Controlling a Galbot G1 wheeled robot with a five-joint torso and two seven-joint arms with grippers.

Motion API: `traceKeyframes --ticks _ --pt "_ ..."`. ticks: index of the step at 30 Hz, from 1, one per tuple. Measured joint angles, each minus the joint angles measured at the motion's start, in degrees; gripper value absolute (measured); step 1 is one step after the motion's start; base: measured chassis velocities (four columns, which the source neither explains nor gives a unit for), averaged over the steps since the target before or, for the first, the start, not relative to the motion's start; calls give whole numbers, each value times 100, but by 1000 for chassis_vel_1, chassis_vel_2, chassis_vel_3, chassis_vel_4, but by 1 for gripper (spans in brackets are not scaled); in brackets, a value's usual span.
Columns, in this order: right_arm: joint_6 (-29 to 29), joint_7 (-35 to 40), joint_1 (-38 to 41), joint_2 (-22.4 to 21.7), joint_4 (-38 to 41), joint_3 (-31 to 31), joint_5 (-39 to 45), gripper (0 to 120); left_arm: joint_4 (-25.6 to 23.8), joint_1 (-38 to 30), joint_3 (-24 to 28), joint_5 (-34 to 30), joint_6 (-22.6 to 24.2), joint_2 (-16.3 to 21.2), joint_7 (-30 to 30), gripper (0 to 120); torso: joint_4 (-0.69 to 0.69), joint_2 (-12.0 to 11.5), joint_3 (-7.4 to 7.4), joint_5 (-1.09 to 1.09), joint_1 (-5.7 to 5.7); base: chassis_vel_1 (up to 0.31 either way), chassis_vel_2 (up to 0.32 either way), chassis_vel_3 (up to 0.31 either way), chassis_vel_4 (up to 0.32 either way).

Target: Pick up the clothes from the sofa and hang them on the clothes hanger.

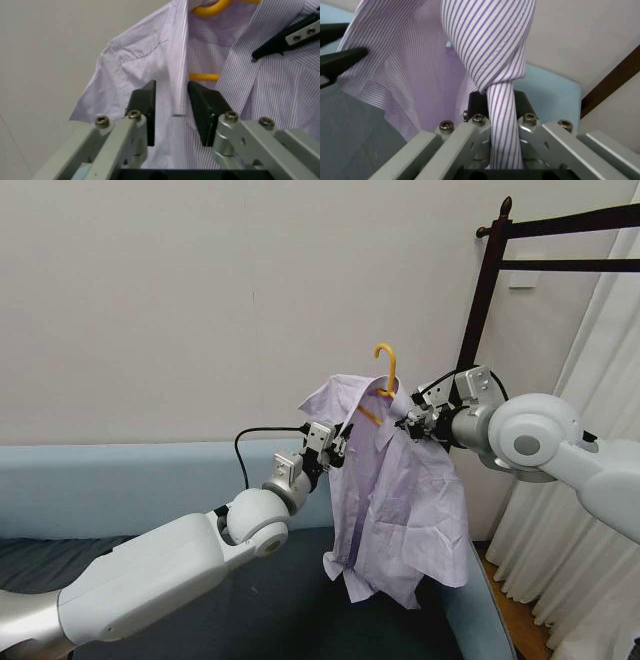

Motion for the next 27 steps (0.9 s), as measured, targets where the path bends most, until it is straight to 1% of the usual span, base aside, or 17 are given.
traceKeyframes --ticks 3,5,6,8,10,11,12,13,14,15,16,18,19,22,23,26,27 --pt "0 87 -54 -39 -10 76 59 2 -238 119 -52 100 101 144 -62 41 0 0 0 0 0 0 0 0 0" --pt "0 327 -157 -84 27 198 220 2 -481 368 -162 187 125 313 -141 52 -1 0 0 1 0 0 0 0 0" --pt "0 327 -157 -84 27 198 220 2 -481 368 -162 187 125 313 -141 52 -1 0 0 1 0 0 0 0 0" --pt "0 589 -221 -105 62 296 403 2 -635 657 -303 215 119 425 -233 59 -2 0 0 1 0 0 0 0 0" --pt "0 634 -230 -107 65 313 434 2 -663 728 -341 223 111 446 -259 59 -2 0 0 1 0 0 0 0 0" --pt "0 748 -258 -111 70 356 508 2 -707 850 -402 236 102 478 -305 66 -1 0 0 0 0 0 0 0 0" --pt "1 1135 -352 -122 80 526 747 2 -845 1217 -597 269 74 592 -442 75 0 0 0 -2 0 0 0 0 0" --pt "1 1700 -465 -119 74 734 1014 2 -1035 1844 -984 279 41 736 -575 81 -1 1 0 1 0 0 0 0 0" --pt "1 1700 -465 -119 74 734 1014 2 -1035 1844 -984 279 41 736 -575 81 -1 1 0 1 0 0 0 0 0" --pt "2 1995 -533 -108 65 823 1123 2 -1149 2330 -1319 242 37 797 -602 85 -1 0 0 -2 0 0 0 0 0" --pt "2 2430 -683 -88 35 954 1203 2 -1342 3104 -1954 150 5 853 -617 90 1 1 -1 -2 -1 0 0 0 0" --pt "3 2729 -837 -41 -36 1080 1172 2 -1500 3875 -2708 111 -71 869 -602 97 0 0 -1 0 -1 0 0 0 0" --pt "3 2729 -837 -41 -36 1080 1172 2 -1500 3875 -2708 111 -71 869 -602 97 0 0 -1 0 -1 0 0 0 0" --pt "5 2985 -954 84 -218 1156 917 2 -1622 5078 -3773 80 -307 773 -272 100 0 0 -1 1 0 0 0 0 0" --pt "5 2985 -954 84 -218 1156 917 2 -1622 5078 -3773 80 -307 773 -272 100 0 0 -1 1 0 0 0 0 0" --pt "7 3372 -893 253 -496 1101 744 2 -1629 6244 -4668 294 -585 508 113 100 -2 1 -1 0 -1 0 0 0 0" --pt "7 3517 -823 306 -602 1038 737 2 -1629 6573 -4895 405 -654 410 203 100 2 0 0 -1 -1 0 0 0 0"
